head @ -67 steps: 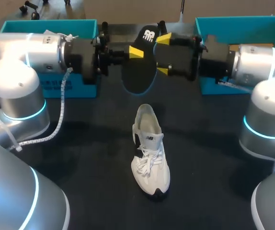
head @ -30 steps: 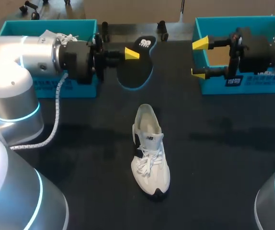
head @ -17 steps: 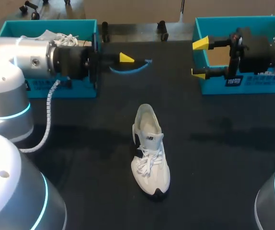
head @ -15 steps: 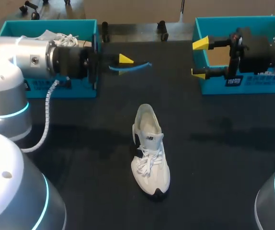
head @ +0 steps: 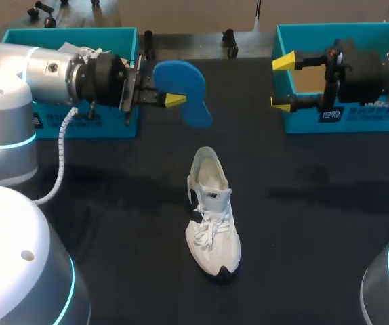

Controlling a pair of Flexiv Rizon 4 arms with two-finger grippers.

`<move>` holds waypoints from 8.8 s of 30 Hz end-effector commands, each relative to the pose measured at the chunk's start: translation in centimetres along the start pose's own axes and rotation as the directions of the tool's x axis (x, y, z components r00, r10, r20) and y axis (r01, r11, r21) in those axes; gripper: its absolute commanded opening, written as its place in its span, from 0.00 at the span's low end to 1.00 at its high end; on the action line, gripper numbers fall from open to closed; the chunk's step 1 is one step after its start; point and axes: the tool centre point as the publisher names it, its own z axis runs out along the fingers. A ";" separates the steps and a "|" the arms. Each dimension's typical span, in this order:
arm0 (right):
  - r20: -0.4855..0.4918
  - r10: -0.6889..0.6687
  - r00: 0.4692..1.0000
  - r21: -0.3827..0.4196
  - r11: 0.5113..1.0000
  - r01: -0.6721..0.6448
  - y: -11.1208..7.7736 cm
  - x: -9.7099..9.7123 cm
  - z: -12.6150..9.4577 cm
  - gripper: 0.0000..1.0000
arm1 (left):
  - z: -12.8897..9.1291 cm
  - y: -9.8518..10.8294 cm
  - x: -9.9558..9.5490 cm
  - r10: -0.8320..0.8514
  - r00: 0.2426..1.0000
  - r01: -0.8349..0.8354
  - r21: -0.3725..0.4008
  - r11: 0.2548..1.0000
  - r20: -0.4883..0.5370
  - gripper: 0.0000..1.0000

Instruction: Take the shoe out of the shoebox, open the shoe tongue, remove and reinsert the insole, then place the shoe into the shoebox

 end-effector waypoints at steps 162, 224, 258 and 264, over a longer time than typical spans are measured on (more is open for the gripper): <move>0.991 0.044 0.123 -0.053 0.996 0.073 -0.2 2.7 15.4 1.00 | 0.5 4.0 0.3 -0.965 -0.229 0.972 0.018 -0.233 -0.127 0.00; 0.829 0.107 0.548 -0.127 0.992 -0.003 -0.8 2.6 5.0 1.00 | 0.5 4.0 0.3 -0.965 -0.229 0.972 0.018 -0.233 -0.127 0.00; 0.340 -0.006 0.941 0.005 1.000 0.005 0.3 -1.4 1.3 1.00 | 0.5 4.0 0.3 -0.965 -0.229 0.972 0.018 -0.233 -0.127 0.00; 0.261 -0.008 0.965 0.012 1.000 0.005 0.7 -2.4 1.2 1.00 | 0.5 4.0 0.3 -0.965 -0.229 0.972 0.018 -0.233 -0.127 0.00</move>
